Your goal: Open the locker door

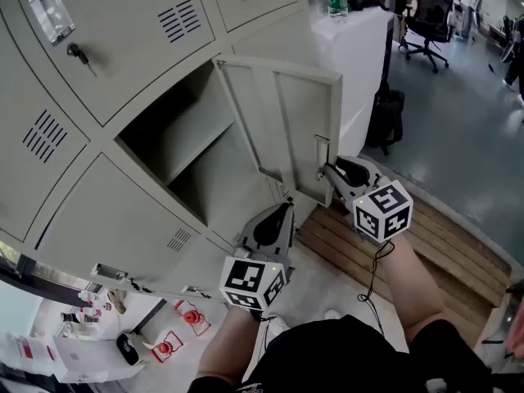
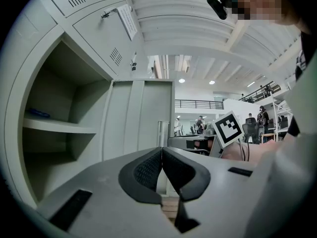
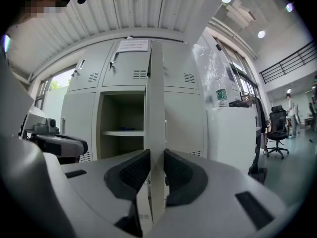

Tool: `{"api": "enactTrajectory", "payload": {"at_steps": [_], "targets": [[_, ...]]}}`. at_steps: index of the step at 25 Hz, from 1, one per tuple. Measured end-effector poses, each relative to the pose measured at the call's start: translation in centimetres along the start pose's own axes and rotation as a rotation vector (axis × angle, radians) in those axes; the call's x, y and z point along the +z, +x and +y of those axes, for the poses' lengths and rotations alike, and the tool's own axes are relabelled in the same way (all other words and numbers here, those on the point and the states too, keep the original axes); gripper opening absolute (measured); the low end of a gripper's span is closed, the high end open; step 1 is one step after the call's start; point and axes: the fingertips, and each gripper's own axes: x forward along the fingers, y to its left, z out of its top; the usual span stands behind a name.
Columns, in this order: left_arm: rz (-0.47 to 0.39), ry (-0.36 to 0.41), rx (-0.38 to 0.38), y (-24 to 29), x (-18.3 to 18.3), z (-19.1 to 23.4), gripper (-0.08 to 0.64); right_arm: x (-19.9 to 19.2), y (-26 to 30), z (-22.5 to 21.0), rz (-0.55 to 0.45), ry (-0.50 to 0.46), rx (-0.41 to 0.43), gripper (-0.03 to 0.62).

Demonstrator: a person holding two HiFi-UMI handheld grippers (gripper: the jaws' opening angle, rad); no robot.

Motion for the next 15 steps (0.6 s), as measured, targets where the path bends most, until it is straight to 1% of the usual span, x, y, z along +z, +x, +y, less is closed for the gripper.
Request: {"api": "enactTrajectory", "payload": {"at_steps": [7, 15], "targets": [[-0.006, 0.003, -0.003, 2.3, 0.2, -0.4, 0.017, 0.0, 0.6, -2.0, 0.012, -0.002, -0.004, 0.135], [-0.010, 0.018, 0.008, 4.4, 0.5, -0.6, 0.017, 0.0, 1.2, -3.7, 0.008, -0.002, 0.014, 0.135]]}}
